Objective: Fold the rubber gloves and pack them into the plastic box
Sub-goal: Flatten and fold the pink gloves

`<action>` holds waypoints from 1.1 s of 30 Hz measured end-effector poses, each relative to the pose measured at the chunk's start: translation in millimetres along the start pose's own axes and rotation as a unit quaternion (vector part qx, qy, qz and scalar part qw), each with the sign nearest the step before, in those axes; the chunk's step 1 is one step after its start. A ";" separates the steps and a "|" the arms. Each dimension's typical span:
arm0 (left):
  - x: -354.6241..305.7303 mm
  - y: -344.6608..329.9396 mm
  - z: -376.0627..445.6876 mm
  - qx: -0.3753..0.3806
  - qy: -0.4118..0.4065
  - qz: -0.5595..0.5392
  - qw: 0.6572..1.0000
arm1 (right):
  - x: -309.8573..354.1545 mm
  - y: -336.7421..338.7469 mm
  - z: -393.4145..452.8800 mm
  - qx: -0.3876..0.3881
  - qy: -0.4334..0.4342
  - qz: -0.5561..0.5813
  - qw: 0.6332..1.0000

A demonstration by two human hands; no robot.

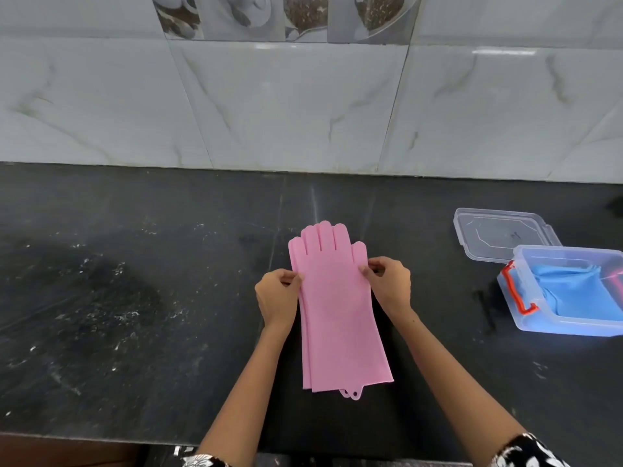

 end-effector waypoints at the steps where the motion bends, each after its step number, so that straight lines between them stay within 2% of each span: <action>1: -1.3 -0.7 1.6 0.004 0.000 -0.010 1.000 | -2.2 0.1 -1.2 0.002 0.001 -0.001 1.000; 7: -5.6 -3.4 4.6 -0.004 -0.008 -0.028 1.000 | -11.7 -2.3 -11.5 0.035 -0.013 0.031 0.999; 12: 1.2 -4.1 9.4 0.015 0.019 -0.046 0.999 | -11.5 1.9 -20.6 0.044 -0.035 0.071 0.996; 19: -4.7 -4.1 2.1 0.041 -0.012 0.021 0.999 | -18.7 1.5 -71.5 0.106 -0.045 -0.029 0.993; 24: -12.1 -8.1 2.2 0.053 -0.015 0.068 0.996 | -15.2 5.0 -87.4 0.112 -0.056 -0.011 0.992; 28: -1.0 -3.4 14.7 0.073 0.048 -0.004 0.996 | -13.1 4.1 -90.0 0.119 -0.066 0.070 0.988; 30: 9.3 -2.0 19.6 0.086 0.096 -0.064 0.990 | -12.4 -0.4 -92.4 0.112 -0.056 0.054 0.991; 33: 17.0 -2.2 18.9 0.088 0.103 -0.059 0.989 | -14.1 -7.6 -97.2 0.098 -0.041 -0.005 0.994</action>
Point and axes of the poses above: each hand's wrist, its own z-axis towards the middle knuckle, its own y-axis out of the back of the hand, x = y × z, the point moved 7 cm from there along z, towards the middle knuckle, and after that the axes turned 12 degrees about x, right-handed, at the moved point
